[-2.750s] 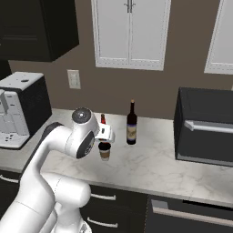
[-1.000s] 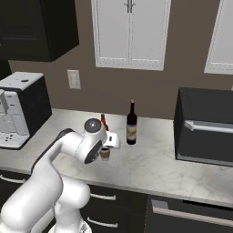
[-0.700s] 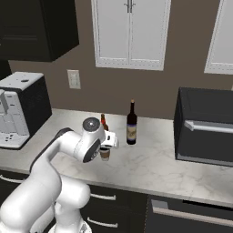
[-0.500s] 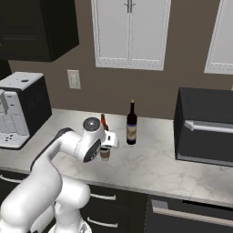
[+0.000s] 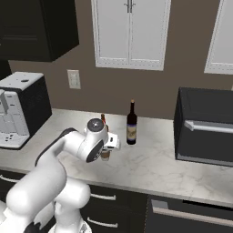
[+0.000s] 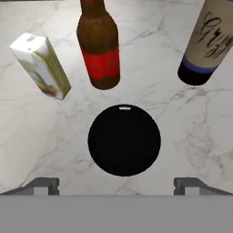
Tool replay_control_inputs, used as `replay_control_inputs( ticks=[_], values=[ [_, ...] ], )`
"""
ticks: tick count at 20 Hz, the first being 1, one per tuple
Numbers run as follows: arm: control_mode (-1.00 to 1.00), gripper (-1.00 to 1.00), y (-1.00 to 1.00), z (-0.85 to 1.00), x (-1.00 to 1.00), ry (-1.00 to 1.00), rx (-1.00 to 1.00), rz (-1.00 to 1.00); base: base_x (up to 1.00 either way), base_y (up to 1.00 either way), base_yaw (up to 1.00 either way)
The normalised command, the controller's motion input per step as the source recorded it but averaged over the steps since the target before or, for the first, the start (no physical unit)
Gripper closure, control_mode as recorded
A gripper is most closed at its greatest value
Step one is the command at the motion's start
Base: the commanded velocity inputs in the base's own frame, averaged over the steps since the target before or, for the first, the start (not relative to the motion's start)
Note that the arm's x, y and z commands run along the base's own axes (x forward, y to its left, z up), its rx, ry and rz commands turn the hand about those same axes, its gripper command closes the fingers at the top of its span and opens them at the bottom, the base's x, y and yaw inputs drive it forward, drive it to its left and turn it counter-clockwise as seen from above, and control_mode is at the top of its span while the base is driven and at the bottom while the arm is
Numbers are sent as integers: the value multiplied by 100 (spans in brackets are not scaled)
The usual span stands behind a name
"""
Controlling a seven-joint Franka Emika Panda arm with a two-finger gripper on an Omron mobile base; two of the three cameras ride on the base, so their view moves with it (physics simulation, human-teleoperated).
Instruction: Move the drinks to the dining counter.
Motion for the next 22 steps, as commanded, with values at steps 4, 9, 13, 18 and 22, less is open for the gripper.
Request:
replay_control_inputs(
  ticks=[4, 9, 13, 18, 22],
  values=[
    [-100, -100, 14, -24, 6, 0, 0, 0, 0, 0, 0],
    [-100, -100, 12, -25, 5, 0, 0, 0, 0, 0, 0],
    [-100, -100, 1, -27, 2, 0, 0, 0, 0, 0, 0],
    [-100, -100, 0, -28, 3, 0, 0, 0, 0, 0, 0],
    [-100, -100, 1, -26, 5, 0, 0, 0, 0, 0, 0]
  ],
)
